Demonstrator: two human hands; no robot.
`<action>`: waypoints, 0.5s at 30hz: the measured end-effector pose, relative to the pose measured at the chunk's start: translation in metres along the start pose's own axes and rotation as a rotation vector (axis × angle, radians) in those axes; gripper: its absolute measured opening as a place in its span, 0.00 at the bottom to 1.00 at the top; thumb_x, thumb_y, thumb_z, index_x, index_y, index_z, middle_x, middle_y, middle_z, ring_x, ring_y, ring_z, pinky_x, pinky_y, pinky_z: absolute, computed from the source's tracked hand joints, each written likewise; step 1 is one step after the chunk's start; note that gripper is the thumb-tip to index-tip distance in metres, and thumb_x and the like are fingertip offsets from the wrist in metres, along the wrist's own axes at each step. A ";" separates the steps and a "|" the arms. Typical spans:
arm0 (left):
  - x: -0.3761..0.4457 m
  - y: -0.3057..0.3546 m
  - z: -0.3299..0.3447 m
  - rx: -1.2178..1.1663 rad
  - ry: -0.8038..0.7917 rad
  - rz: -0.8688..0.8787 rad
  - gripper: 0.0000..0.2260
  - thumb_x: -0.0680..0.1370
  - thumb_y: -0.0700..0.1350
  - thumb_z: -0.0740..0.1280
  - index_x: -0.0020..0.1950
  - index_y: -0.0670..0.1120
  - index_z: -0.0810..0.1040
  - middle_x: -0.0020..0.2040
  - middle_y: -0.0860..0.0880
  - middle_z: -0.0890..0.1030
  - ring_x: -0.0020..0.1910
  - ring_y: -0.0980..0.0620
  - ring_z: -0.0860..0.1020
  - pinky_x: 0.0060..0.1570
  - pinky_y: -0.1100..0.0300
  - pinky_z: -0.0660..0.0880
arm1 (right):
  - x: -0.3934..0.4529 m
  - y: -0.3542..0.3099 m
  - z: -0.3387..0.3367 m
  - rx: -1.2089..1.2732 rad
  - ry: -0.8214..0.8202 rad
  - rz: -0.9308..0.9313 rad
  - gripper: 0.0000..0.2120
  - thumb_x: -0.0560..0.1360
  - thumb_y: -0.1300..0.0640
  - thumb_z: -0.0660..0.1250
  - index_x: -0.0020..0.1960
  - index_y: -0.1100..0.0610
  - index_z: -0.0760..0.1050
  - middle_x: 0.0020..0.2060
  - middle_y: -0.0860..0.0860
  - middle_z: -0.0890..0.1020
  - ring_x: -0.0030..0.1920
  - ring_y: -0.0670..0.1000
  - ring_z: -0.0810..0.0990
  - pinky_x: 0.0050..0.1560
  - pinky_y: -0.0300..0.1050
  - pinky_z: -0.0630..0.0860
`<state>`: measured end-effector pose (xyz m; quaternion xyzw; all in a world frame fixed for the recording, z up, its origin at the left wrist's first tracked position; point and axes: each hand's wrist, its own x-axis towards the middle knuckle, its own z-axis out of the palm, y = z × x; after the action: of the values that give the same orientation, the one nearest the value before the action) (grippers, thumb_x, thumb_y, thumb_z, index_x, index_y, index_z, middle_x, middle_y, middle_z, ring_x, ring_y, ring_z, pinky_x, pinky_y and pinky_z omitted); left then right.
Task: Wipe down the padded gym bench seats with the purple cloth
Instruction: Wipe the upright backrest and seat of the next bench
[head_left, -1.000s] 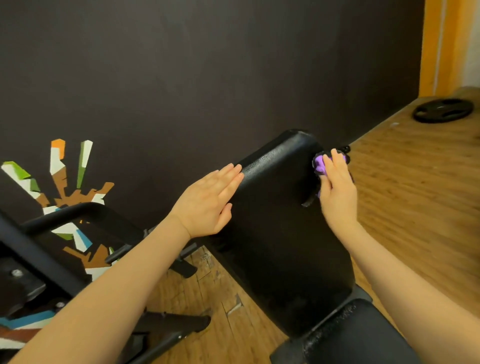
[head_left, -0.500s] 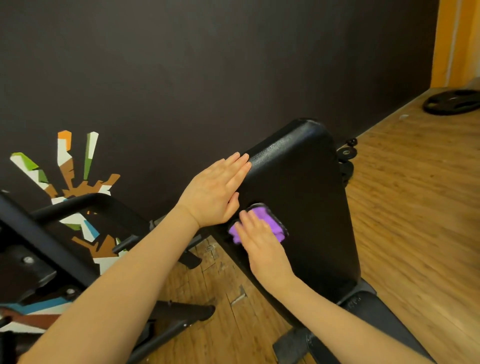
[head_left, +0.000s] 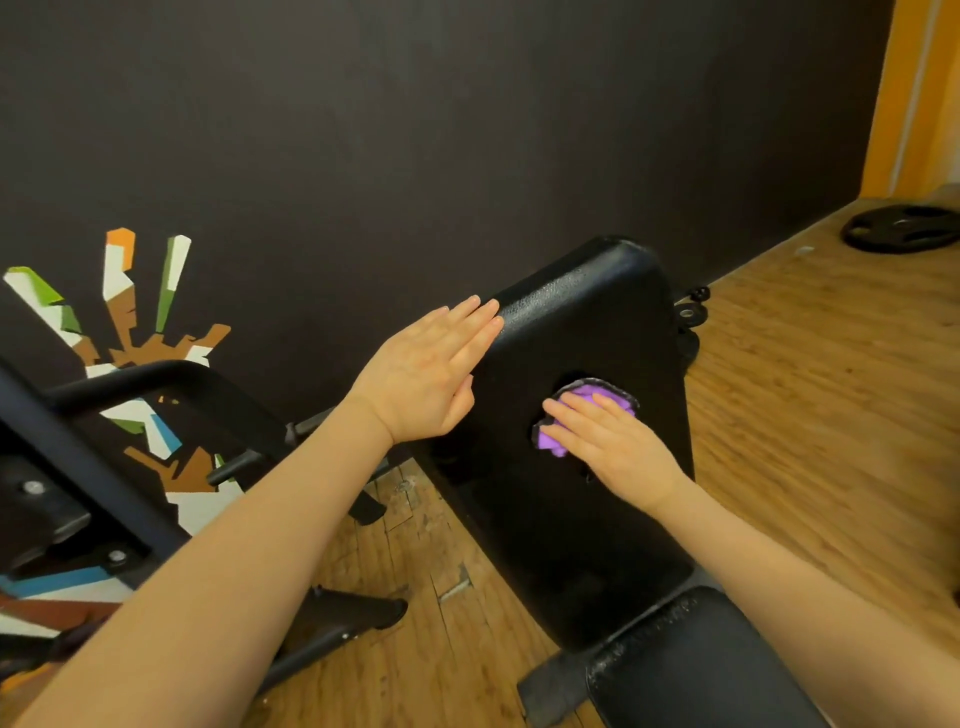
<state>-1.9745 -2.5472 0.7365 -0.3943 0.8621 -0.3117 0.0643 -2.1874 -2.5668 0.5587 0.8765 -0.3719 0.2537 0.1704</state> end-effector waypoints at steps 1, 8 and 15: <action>0.000 0.001 0.000 -0.003 0.004 -0.014 0.27 0.75 0.48 0.53 0.71 0.37 0.68 0.70 0.38 0.71 0.70 0.40 0.69 0.67 0.47 0.63 | -0.005 0.009 0.002 0.003 0.028 0.060 0.43 0.53 0.68 0.79 0.66 0.56 0.71 0.65 0.57 0.74 0.65 0.58 0.73 0.63 0.59 0.62; -0.002 0.008 0.005 -0.002 0.024 -0.102 0.26 0.76 0.48 0.53 0.72 0.40 0.67 0.71 0.40 0.70 0.71 0.40 0.67 0.68 0.49 0.61 | -0.012 0.027 0.009 0.207 0.228 0.427 0.29 0.64 0.72 0.73 0.64 0.65 0.72 0.65 0.62 0.73 0.66 0.59 0.71 0.68 0.49 0.62; -0.005 0.021 0.008 0.028 0.065 -0.249 0.26 0.76 0.46 0.60 0.74 0.41 0.65 0.73 0.42 0.68 0.73 0.41 0.63 0.70 0.49 0.57 | 0.007 0.051 -0.008 0.414 0.277 0.633 0.24 0.78 0.66 0.58 0.73 0.64 0.60 0.73 0.60 0.61 0.74 0.57 0.57 0.73 0.40 0.48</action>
<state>-1.9818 -2.5372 0.7171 -0.4869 0.8039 -0.3417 0.0025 -2.2235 -2.6014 0.5748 0.6920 -0.5381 0.4789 -0.0479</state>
